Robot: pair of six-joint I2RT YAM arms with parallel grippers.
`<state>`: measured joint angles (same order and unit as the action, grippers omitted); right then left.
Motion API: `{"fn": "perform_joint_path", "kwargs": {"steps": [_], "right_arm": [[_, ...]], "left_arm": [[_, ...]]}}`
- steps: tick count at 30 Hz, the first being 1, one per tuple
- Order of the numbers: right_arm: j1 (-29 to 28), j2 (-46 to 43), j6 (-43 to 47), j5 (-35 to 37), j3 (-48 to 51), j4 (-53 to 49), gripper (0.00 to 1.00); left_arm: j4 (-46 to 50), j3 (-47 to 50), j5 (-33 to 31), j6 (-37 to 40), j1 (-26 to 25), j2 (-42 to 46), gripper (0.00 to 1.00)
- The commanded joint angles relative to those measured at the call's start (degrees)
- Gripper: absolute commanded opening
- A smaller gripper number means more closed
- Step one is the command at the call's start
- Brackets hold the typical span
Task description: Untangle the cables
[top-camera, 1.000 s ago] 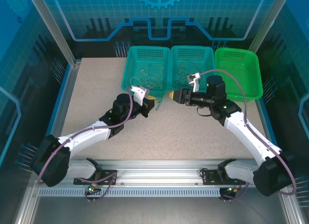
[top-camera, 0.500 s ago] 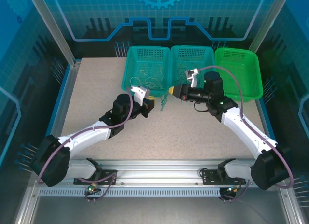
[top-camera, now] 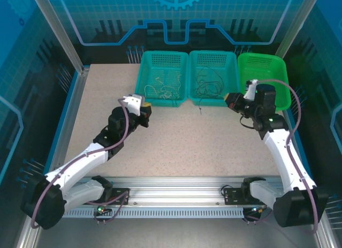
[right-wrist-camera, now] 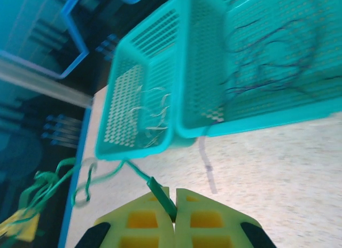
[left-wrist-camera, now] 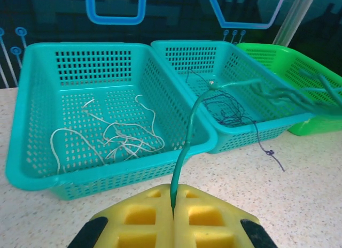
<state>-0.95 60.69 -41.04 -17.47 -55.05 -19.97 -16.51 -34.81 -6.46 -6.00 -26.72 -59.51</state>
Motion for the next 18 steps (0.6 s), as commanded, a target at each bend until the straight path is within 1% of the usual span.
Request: {"fn": "perform_joint_path", "kwargs": {"steps": [1,5,10,14,16,18], "right_arm": [[5.28,-1.37,0.83,5.89,2.07,-6.20,0.00],[11.95,-2.61,0.28,5.77,2.90,-7.19,0.00],[23.00,-4.35,-1.84,0.61,2.71,-7.24,0.00],[30.66,-6.30,-6.22,-1.85,2.99,-5.58,0.00],[32.42,-7.13,-8.49,-1.39,3.36,-4.03,0.00],[32.86,-7.42,-9.65,-0.65,3.15,-3.25,0.00]], "left_arm": [[2.75,1.14,-3.08,0.13,1.05,2.16,0.00],[3.90,1.79,-3.14,0.33,1.68,3.60,0.00],[5.89,2.60,-3.51,-0.16,3.34,4.73,0.00],[8.49,3.42,-4.11,-0.70,5.28,5.41,0.00],[10.33,3.93,-4.75,-0.75,7.22,6.68,0.00],[12.03,4.28,-4.53,-1.21,9.75,8.30,0.00]]}}
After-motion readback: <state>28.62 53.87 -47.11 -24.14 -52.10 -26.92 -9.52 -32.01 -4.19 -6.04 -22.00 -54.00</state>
